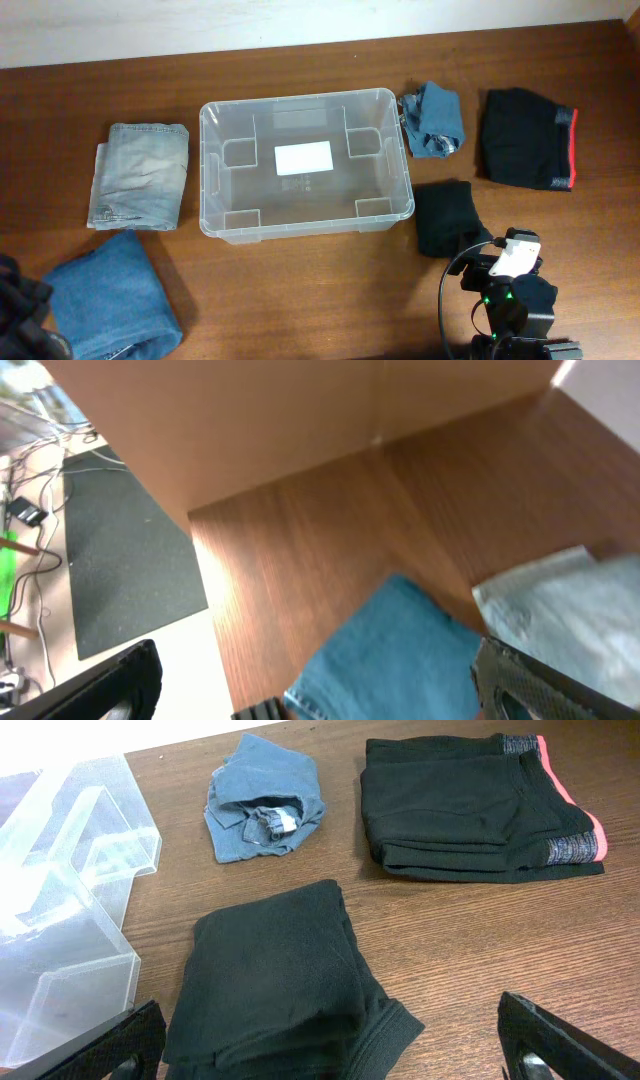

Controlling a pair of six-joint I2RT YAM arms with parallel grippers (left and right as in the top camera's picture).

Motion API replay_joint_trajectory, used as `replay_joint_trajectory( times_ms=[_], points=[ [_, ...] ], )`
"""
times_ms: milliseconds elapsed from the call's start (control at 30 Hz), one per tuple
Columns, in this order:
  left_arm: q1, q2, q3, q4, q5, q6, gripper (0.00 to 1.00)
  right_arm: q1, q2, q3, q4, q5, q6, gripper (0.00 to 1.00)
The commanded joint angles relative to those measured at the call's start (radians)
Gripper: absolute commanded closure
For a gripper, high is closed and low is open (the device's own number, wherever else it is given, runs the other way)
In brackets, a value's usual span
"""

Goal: Pack container
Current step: 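Grasp the dark-blue jeans with the left gripper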

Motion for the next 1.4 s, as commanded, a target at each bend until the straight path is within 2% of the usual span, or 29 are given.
replay_joint_trajectory(
  times_ms=[0,67,100,333,400,633,667,900,1200,1367],
  points=[
    [0.044,0.042,0.006,0.065,0.037,0.124,0.01,-0.006,-0.006,-0.006,-0.001,-0.005,-0.007,0.02],
    [0.106,0.096,0.007,0.114,0.13,0.246,0.01,-0.006,-0.006,-0.006,-0.001,-0.005,-0.007,0.02],
    [0.141,0.122,0.011,0.127,0.185,0.271,0.01,-0.006,-0.006,-0.006,-0.001,-0.005,-0.007,0.02],
    [0.607,0.346,0.106,0.152,0.533,0.269,0.01,-0.006,-0.006,-0.006,-0.001,-0.005,-0.007,0.02],
    [0.647,0.384,0.106,0.163,0.58,0.318,0.01,-0.006,-0.006,-0.006,-0.001,-0.005,-0.007,0.02],
    [0.697,0.692,0.106,0.097,1.083,0.755,0.01,-0.006,-0.006,-0.006,-0.001,-0.005,-0.007,0.02],
    [0.698,0.734,0.106,0.083,1.12,0.787,0.01,-0.006,-0.006,-0.006,-0.001,-0.005,-0.007,0.02],
    [0.698,0.958,0.105,0.025,1.126,0.851,0.01,-0.006,-0.006,-0.006,-0.001,-0.005,-0.007,0.02],
    [0.723,1.162,0.093,0.044,1.081,0.878,0.01,-0.006,-0.006,-0.006,-0.001,-0.005,-0.007,0.02],
    [0.727,1.262,-0.001,0.104,1.081,0.878,0.01,-0.006,-0.006,-0.006,-0.001,-0.005,-0.007,0.02]
  ],
)
